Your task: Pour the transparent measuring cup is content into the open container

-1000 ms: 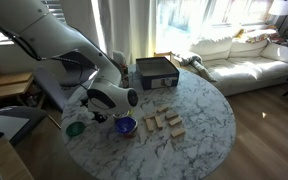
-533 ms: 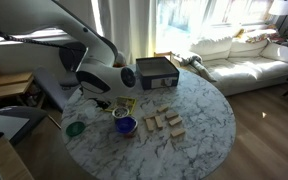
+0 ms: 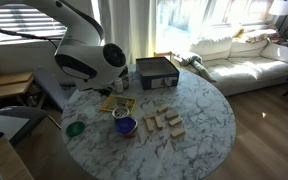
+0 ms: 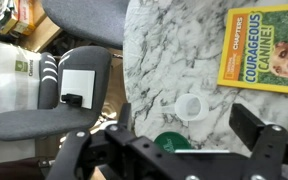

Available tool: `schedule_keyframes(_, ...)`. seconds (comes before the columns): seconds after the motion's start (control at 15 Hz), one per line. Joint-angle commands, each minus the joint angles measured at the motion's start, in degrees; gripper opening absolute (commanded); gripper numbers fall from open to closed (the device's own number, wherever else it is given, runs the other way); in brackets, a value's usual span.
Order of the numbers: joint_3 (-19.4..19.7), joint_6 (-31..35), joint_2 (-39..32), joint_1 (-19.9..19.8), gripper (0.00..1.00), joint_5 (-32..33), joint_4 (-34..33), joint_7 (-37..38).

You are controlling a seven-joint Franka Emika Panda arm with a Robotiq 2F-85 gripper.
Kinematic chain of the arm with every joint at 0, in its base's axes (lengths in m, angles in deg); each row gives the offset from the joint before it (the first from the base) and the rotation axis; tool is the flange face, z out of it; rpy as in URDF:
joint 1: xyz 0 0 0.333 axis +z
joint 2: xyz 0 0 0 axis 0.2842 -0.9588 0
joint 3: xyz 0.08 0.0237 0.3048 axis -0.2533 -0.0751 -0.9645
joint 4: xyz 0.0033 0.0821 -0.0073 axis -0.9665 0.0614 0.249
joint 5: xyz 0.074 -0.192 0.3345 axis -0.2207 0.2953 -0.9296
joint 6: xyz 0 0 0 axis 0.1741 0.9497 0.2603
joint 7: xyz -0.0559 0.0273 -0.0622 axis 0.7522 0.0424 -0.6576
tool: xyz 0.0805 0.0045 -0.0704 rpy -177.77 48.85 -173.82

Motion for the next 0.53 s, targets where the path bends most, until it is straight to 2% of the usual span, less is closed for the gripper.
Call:
schedule_keyframes(0.0,-1.0,3.9,6.1,0.0,1.0,3.3,4.3,-5.7)
schedule_keyframes(0.47,-2.6,4.7,13.5,-0.3,1.0,9.4,7.6,-17.0)
